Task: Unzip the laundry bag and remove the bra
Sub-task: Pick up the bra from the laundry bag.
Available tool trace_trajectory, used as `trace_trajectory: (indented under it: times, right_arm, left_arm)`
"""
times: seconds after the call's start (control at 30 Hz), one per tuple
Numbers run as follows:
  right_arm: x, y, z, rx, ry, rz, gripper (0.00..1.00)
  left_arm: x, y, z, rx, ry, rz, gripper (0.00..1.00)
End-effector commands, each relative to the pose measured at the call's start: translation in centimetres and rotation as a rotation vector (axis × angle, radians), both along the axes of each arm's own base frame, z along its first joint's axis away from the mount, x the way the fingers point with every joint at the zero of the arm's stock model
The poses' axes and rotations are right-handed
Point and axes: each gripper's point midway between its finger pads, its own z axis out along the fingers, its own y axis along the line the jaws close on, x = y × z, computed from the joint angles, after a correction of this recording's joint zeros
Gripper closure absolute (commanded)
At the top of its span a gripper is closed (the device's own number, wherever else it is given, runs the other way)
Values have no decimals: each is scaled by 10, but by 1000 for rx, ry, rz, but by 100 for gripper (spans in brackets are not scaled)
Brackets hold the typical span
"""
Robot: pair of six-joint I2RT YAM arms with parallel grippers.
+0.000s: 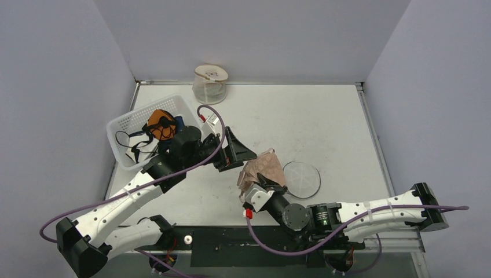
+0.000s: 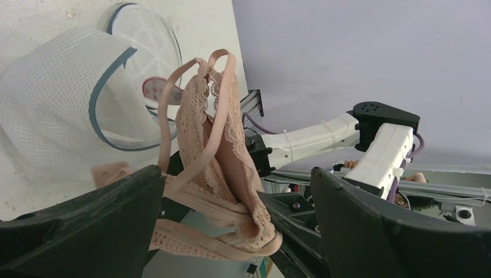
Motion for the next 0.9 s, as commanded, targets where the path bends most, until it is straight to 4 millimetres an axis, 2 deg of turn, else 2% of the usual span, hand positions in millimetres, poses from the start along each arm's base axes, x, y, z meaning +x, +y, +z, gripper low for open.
trace_trajectory:
  times: [0.0,0.1,0.27,0.43,0.6,0.77,0.87]
  right_arm:
    - [4,-1,27,30,-65,-50,95]
    - [4,-1,30,49,-71,-47,95]
    - [4,-2,29,73,-80,-46,95]
    - [2,3,25,71,-78,-31,95]
    - [0,6,23,68,-77,-24,95]
    - [0,8,20,62,-71,-19,95]
    - [-1,9,19,63,-65,-17,95]
  left_arm:
    - [-10,5,30,-49,-63,-30,4]
    - [-14,2,24,-63,-47,-44,4]
    - [-21,-14,8,-70,-10,-92,4]
    - [-18,-26,12,-101,-8,-102,1]
    - [-19,-37,18,-144,-19,-125,24]
    - [-19,-41,20,-176,-15,-134,59]
    - [-19,-42,22,-187,-15,-141,76]
